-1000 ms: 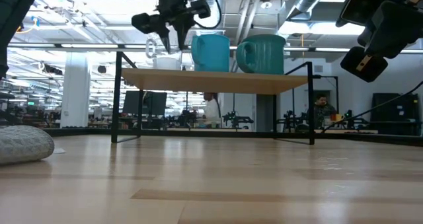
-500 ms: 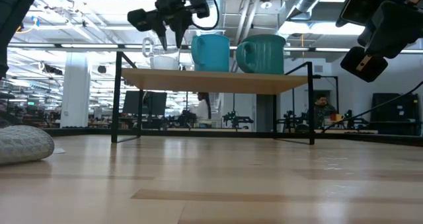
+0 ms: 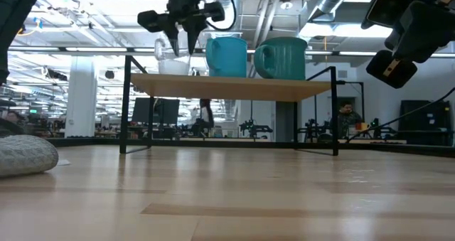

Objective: Stack small to large cups/mugs on shelf
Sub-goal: Put the transparent mug on the shelf

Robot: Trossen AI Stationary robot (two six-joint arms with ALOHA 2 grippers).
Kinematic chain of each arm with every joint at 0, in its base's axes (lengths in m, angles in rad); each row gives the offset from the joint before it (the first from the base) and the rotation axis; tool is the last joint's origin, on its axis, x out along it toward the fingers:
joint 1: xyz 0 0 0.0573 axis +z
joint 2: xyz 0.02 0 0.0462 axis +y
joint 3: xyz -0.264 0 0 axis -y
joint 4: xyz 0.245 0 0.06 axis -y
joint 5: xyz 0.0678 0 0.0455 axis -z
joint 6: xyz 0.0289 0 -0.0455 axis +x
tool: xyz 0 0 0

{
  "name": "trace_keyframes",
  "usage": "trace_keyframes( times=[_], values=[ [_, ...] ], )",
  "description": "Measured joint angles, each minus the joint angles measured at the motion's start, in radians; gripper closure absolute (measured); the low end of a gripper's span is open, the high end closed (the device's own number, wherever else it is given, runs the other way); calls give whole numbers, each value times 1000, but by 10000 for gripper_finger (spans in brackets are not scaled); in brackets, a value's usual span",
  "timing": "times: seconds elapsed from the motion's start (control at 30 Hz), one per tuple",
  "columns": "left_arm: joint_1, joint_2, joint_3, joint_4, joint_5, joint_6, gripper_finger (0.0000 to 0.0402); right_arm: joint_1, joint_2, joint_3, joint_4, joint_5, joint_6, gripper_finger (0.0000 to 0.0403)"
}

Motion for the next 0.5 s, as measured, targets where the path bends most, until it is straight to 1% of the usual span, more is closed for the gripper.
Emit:
trace_keyframes(
  times=[0.17, 0.33, 0.5],
  values=[
    [-1, 0, 0, 22, 18, 20, 269, 0, 0, 0, 0, -2, 0, 391],
    [-1, 0, 0, 52, 57, 62, 269, 0, 0, 0, 0, -2, 0, 391],
    [-7, 0, 0, 61, 62, 63, 269, 0, 0, 0, 0, -2, 0, 391]
  ],
)
